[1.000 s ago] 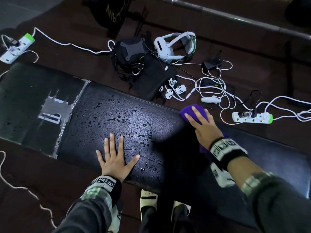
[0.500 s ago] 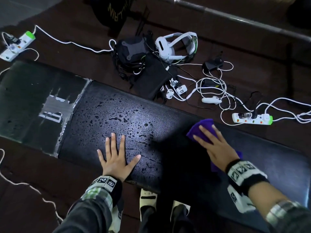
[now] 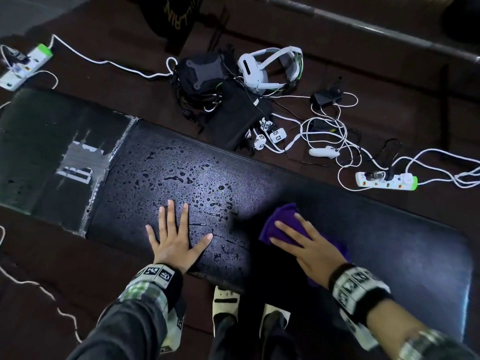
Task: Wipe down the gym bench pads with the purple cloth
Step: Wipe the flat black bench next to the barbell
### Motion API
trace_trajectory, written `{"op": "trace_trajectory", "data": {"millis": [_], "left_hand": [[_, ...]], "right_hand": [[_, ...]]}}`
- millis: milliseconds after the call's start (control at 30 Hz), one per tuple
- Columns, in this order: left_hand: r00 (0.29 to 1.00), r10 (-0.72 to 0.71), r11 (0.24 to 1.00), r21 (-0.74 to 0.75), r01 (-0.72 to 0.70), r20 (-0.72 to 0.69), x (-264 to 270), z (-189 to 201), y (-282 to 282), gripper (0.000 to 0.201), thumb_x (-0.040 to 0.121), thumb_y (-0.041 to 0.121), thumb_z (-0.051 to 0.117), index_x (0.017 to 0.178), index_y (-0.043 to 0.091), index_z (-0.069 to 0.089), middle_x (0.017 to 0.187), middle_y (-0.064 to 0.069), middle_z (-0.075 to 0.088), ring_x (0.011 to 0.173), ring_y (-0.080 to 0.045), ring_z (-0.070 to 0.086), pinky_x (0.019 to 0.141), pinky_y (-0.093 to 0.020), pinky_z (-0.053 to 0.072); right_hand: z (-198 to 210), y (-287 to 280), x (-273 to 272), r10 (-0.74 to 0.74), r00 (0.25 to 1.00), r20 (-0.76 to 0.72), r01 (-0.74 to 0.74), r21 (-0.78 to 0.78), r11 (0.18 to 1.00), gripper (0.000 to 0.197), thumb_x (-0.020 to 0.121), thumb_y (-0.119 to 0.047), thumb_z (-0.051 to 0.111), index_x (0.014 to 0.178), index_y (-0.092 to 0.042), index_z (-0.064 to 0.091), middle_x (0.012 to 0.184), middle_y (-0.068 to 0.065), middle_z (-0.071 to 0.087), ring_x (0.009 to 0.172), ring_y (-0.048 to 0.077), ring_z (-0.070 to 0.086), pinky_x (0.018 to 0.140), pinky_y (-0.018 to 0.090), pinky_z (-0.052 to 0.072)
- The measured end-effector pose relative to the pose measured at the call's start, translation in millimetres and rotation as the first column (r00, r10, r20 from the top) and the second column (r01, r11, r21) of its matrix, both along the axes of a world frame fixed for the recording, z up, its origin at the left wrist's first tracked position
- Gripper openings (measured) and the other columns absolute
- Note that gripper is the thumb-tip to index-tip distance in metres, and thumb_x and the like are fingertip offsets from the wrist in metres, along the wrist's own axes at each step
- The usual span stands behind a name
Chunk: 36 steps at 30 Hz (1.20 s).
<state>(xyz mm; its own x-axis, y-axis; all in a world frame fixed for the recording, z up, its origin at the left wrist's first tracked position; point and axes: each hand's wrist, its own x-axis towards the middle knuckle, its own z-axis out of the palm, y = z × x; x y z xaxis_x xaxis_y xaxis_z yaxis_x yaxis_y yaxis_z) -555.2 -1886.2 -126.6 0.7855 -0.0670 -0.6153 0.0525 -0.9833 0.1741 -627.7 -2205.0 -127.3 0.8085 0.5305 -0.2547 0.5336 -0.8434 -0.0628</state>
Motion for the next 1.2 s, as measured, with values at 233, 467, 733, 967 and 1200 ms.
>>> {"op": "trace_trajectory", "data": {"millis": [233, 467, 733, 967, 1200], "left_hand": [[1.000, 0.012, 1.000, -0.005, -0.012, -0.001, -1.2, 0.0, 0.5, 0.098, 0.059, 0.091, -0.001, 0.136, 0.041, -0.034, 0.144, 0.013, -0.046, 0.127, -0.006, -0.049, 0.109, -0.050, -0.023], [1.000, 0.016, 1.000, -0.001, -0.016, -0.003, -1.9, -1.1, 0.0, 0.099, 0.058, 0.094, -0.003, 0.136, 0.042, -0.032, 0.143, 0.013, -0.046, 0.127, -0.006, -0.048, 0.110, -0.051, -0.021], [1.000, 0.022, 1.000, -0.004, -0.022, -0.004, -1.3, 0.5, -0.9, 0.096, 0.061, 0.090, 0.003, 0.135, 0.042, -0.033, 0.141, 0.015, -0.048, 0.126, -0.005, -0.049, 0.110, -0.050, -0.021], [1.000, 0.025, 1.000, -0.012, -0.025, 0.004, -2.0, 1.3, -1.7, 0.096, 0.061, 0.090, 0.003, 0.136, 0.042, -0.033, 0.141, 0.015, -0.048, 0.127, -0.005, -0.049, 0.110, -0.049, -0.023], [1.000, 0.019, 1.000, 0.003, -0.019, 0.018, -2.4, -0.2, -0.6, 0.095, 0.061, 0.090, 0.003, 0.135, 0.043, -0.034, 0.141, 0.015, -0.048, 0.127, -0.004, -0.048, 0.108, -0.047, -0.026]], "right_hand": [[5.6, -41.9, 14.3, -0.319, 0.947, -0.042, 0.319, -0.015, 0.948, 0.075, 0.072, -0.019, 0.032, 0.143, -0.040, 0.019, 0.152, 0.001, 0.020, 0.132, 0.050, 0.020, 0.095, 0.065, 0.037], [7.4, 47.8, 35.9, -0.131, 0.991, -0.005, 0.131, -0.018, 0.991, 0.069, 0.065, -0.018, 0.033, 0.131, -0.029, 0.049, 0.140, 0.008, 0.047, 0.127, 0.051, 0.031, 0.092, 0.066, 0.036], [-9.6, 18.3, -80.3, 0.304, 0.952, -0.023, -0.305, -0.006, 0.952, 0.068, 0.071, -0.025, 0.047, 0.135, -0.044, 0.036, 0.155, -0.011, 0.015, 0.143, 0.035, 0.005, 0.112, 0.045, 0.017], [-2.0, -1.2, -21.4, -0.100, 0.995, -0.010, 0.100, 0.031, 0.995, 0.070, 0.071, -0.019, 0.038, 0.137, -0.041, 0.033, 0.155, -0.007, 0.014, 0.136, 0.041, 0.020, 0.103, 0.056, 0.030], [-2.4, 89.6, -12.5, -0.008, 0.997, -0.078, 0.012, 0.050, 0.999, 0.067, 0.068, -0.022, 0.036, 0.132, -0.038, 0.044, 0.148, -0.006, 0.036, 0.133, 0.045, 0.028, 0.103, 0.056, 0.026]]}}
